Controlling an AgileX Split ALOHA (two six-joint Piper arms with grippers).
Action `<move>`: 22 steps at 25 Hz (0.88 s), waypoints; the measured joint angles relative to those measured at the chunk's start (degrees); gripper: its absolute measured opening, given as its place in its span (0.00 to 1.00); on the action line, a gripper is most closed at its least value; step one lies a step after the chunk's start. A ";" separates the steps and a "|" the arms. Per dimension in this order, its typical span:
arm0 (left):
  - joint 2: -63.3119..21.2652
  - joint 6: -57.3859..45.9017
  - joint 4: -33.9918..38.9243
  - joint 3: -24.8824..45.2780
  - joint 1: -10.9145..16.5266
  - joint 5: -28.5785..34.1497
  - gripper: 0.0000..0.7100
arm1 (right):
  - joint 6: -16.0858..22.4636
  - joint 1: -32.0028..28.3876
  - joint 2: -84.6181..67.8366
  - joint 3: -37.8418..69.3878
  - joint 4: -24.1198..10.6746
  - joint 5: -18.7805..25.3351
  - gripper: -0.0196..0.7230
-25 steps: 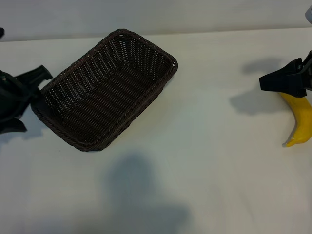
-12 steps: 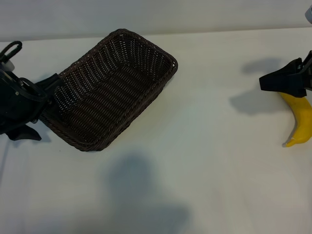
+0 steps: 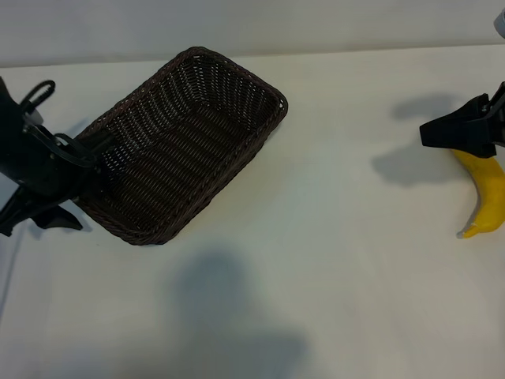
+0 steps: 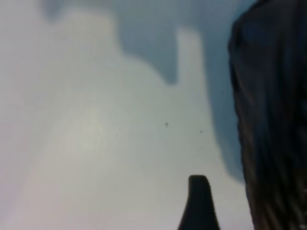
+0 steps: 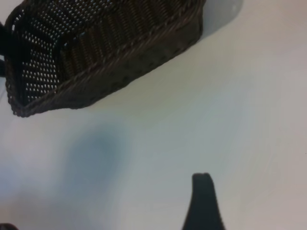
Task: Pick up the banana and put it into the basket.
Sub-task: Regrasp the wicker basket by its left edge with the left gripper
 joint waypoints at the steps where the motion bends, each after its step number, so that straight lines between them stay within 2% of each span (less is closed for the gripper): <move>1: 0.92 0.00 0.00 0.00 0.00 -0.71 0.80 | 0.00 0.00 0.00 0.00 0.00 0.00 0.75; 11: 5.83 -0.07 -2.18 0.00 0.00 -5.52 0.78 | 0.00 0.00 0.00 0.00 0.00 -0.05 0.75; 14: 6.58 -0.12 -2.24 0.00 0.00 -5.80 0.67 | 0.00 0.00 0.00 0.00 0.00 -0.05 0.75; 20: 7.66 -0.86 -3.05 0.00 0.38 -6.41 0.32 | 0.05 0.00 0.00 0.00 0.00 -0.05 0.75; 22: 7.73 -0.81 -3.72 0.00 0.39 -7.19 0.27 | 0.05 0.00 0.00 0.00 0.00 -0.05 0.75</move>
